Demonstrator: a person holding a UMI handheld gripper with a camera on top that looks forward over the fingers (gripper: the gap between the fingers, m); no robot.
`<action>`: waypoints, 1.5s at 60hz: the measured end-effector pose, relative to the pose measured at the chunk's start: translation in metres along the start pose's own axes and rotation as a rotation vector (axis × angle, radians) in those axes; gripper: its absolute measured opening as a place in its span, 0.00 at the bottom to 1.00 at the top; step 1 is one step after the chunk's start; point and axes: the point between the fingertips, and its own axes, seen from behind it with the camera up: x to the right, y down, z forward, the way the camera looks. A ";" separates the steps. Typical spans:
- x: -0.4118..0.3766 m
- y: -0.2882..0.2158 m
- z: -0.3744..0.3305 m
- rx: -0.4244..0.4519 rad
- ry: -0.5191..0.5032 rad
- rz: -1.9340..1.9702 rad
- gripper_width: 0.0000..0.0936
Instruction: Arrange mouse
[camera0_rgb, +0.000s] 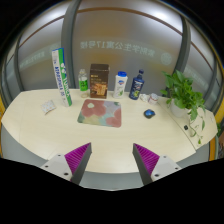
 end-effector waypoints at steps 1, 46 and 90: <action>0.002 0.001 0.001 -0.003 0.001 0.004 0.91; 0.216 -0.043 0.305 0.163 -0.036 0.134 0.91; 0.237 -0.112 0.414 0.131 0.010 0.097 0.47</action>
